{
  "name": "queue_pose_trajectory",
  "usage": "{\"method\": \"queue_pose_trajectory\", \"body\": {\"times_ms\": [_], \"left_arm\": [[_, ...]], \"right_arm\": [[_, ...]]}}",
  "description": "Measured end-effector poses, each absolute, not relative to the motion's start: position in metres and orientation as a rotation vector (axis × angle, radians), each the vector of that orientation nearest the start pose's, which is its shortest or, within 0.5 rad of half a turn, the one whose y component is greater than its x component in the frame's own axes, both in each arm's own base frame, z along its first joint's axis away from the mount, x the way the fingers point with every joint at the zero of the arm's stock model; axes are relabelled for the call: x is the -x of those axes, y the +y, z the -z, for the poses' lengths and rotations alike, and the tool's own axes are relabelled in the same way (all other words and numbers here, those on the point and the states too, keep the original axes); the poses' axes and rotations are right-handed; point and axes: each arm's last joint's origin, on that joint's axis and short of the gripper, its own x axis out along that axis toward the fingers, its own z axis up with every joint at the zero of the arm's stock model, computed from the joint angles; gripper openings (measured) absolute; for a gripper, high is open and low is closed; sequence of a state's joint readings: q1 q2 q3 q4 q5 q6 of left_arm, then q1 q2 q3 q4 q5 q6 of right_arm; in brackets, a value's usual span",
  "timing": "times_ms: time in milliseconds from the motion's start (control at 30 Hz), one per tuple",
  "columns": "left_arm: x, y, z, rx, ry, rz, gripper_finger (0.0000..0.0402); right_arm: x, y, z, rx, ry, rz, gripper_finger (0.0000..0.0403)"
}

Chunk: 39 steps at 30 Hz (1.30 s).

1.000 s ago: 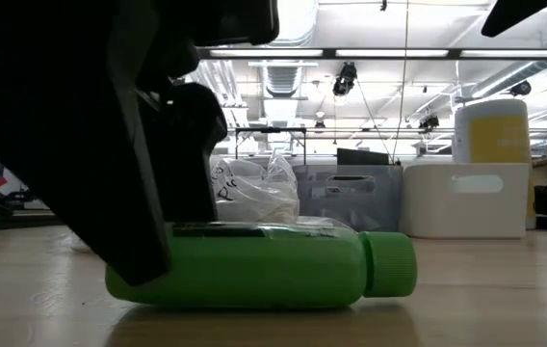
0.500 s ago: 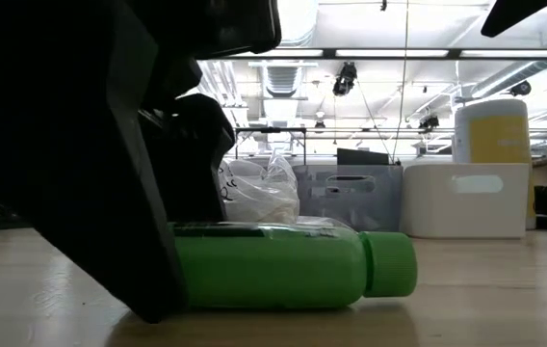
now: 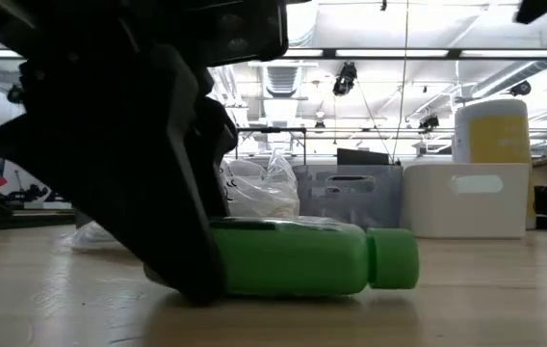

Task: Pick & Place Travel size toiletries
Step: Put the green shampoo into the white bin

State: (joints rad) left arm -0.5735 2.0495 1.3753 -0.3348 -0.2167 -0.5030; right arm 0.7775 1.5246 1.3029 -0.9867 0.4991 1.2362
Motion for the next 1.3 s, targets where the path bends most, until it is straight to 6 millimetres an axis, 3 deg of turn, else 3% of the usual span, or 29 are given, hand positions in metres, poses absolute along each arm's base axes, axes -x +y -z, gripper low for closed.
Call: {"method": "queue_pose_trajectory", "body": {"times_ms": [133,267,467,667,1033,1300], "left_arm": [[-0.36,-0.226,-0.159,0.091,0.961,0.099,0.0169],[-0.363,-0.228,-0.181,0.111,0.897,0.099,0.0174],[-0.363,-0.221,-0.221,0.08,0.711,-0.053,0.0174],[-0.361,-0.213,-0.252,0.044,0.529,-0.257,0.0174],[-0.372,-0.203,-0.273,0.057,0.377,-0.397,0.0174],[-0.373,-0.201,-0.273,0.052,0.37,-0.422,0.0174]], "right_arm": [[-0.21,0.207,-0.285,-0.521,0.928,0.359,0.0269],[-0.203,0.219,-0.283,-0.664,0.893,0.361,0.0262],[-0.205,0.228,-0.27,-0.89,0.696,0.4,0.0258],[-0.217,0.231,-0.263,-1.034,0.489,0.363,0.0282],[-0.241,0.218,-0.268,-1.012,0.249,0.364,0.0344],[-0.257,0.201,-0.269,-1.042,0.215,0.42,0.0334]]}}
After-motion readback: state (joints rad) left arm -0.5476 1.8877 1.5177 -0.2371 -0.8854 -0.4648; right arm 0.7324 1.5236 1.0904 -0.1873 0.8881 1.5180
